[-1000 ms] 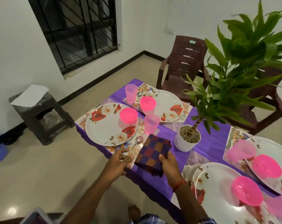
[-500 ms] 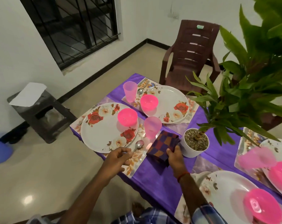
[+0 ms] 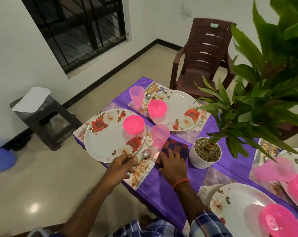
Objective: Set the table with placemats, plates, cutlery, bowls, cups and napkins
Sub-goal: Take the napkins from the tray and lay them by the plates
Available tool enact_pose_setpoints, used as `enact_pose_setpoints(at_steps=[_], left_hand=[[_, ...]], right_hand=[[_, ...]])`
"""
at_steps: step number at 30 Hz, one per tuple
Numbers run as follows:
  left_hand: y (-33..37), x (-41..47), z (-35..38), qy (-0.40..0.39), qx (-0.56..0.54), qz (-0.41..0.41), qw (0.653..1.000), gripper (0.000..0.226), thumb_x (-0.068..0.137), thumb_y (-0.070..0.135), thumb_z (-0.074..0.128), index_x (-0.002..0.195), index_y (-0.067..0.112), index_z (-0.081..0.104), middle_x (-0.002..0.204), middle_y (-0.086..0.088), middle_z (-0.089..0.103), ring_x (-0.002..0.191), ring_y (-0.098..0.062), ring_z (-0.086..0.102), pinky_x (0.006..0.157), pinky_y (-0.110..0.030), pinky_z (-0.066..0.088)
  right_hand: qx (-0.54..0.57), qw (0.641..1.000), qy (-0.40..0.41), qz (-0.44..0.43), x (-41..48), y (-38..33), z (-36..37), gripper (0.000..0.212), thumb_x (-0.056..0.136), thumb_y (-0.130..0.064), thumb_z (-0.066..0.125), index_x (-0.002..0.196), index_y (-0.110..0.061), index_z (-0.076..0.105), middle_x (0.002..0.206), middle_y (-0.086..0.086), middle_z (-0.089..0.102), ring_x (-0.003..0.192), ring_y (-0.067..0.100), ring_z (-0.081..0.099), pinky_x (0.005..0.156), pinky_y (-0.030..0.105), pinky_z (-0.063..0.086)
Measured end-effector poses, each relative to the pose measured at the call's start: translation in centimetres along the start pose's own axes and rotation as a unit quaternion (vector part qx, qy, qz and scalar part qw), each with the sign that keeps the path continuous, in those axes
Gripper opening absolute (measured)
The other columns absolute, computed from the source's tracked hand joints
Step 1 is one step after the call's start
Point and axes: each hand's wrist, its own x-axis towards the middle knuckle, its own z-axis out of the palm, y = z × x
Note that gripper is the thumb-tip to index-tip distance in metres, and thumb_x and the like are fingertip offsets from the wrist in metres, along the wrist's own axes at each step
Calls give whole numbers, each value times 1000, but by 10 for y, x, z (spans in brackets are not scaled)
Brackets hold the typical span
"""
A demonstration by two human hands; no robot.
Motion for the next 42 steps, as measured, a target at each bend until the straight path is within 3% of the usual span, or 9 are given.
enact_pose_setpoints(at_steps=[6, 11, 14, 19, 26, 30, 35, 40, 42], left_hand=[[-7, -12, -8, 23, -9, -4, 1000, 23, 97, 41, 64, 110, 22, 69, 107, 3, 76, 95, -17, 74, 66, -23, 56], [-19, -22, -19, 55, -10, -20, 998, 22, 95, 42, 68, 105, 23, 69, 100, -2, 76, 92, -18, 73, 69, -28, 56], [-31, -28, -31, 100, 28, 5, 995, 15, 94, 39, 71, 104, 27, 69, 99, 5, 75, 91, -11, 70, 74, -29, 54], [-34, -46, -46, 174, 146, 55, 972, 32, 93, 44, 71, 121, 31, 61, 120, 15, 66, 112, -8, 62, 87, -20, 49], [-54, -103, -78, 256, 265, 53, 928, 49, 94, 56, 62, 138, 40, 48, 153, 15, 44, 140, -11, 41, 117, -42, 39], [-79, -144, -102, 280, 283, 36, 917, 56, 93, 63, 51, 143, 41, 43, 162, 13, 31, 149, -14, 27, 119, -53, 30], [-115, -202, -127, 324, 296, -6, 899, 64, 90, 66, 44, 148, 39, 38, 164, 13, 24, 152, -12, 18, 118, -50, 27], [-168, -256, -140, 361, 283, -81, 885, 67, 93, 66, 49, 152, 39, 31, 167, 11, 16, 154, -15, 9, 118, -50, 24], [-188, -277, -139, 376, 268, -98, 882, 79, 84, 76, 34, 153, 39, 30, 166, 10, 17, 155, -17, 10, 118, -50, 24]], right_hand=[[-22, 999, 27, 40, 4, 11, 20, 39, 88, -40, 69, 121, -20, 67, 113, 13, 64, 93, 35, 58, 70, 43, 51], [-26, 997, 6, 69, 9, 4, 9, 38, 99, -43, 53, 130, -21, 55, 130, 11, 55, 112, 32, 52, 83, 40, 52], [-40, 996, -30, 72, 8, -6, -9, 52, 90, -59, 60, 126, -22, 57, 132, 9, 55, 117, 31, 53, 85, 39, 52], [12, 994, -59, -95, 8, -34, -44, 48, 92, -60, 56, 125, -23, 58, 119, 3, 68, 112, 27, 62, 86, 36, 52], [114, 931, -110, -329, -7, -137, -75, 47, 90, -51, 66, 131, -28, 61, 122, -2, 68, 113, 24, 61, 90, 36, 49], [85, 899, -129, -409, -38, -191, -77, 57, 94, -54, 61, 143, -27, 52, 136, 2, 61, 121, 23, 58, 102, 35, 46], [91, 851, -155, -494, -82, -247, -63, 74, 87, -79, 37, 144, -33, 49, 146, -7, 52, 135, 16, 42, 111, 32, 37], [46, 809, -130, -571, -125, -298, -43, 58, 95, -57, 55, 146, -34, 44, 151, -6, 44, 142, 18, 28, 113, 40, 31], [35, 800, -134, -584, -143, -315, -32, 58, 96, -56, 53, 148, -34, 41, 155, -5, 37, 146, 18, 21, 115, 39, 26]])
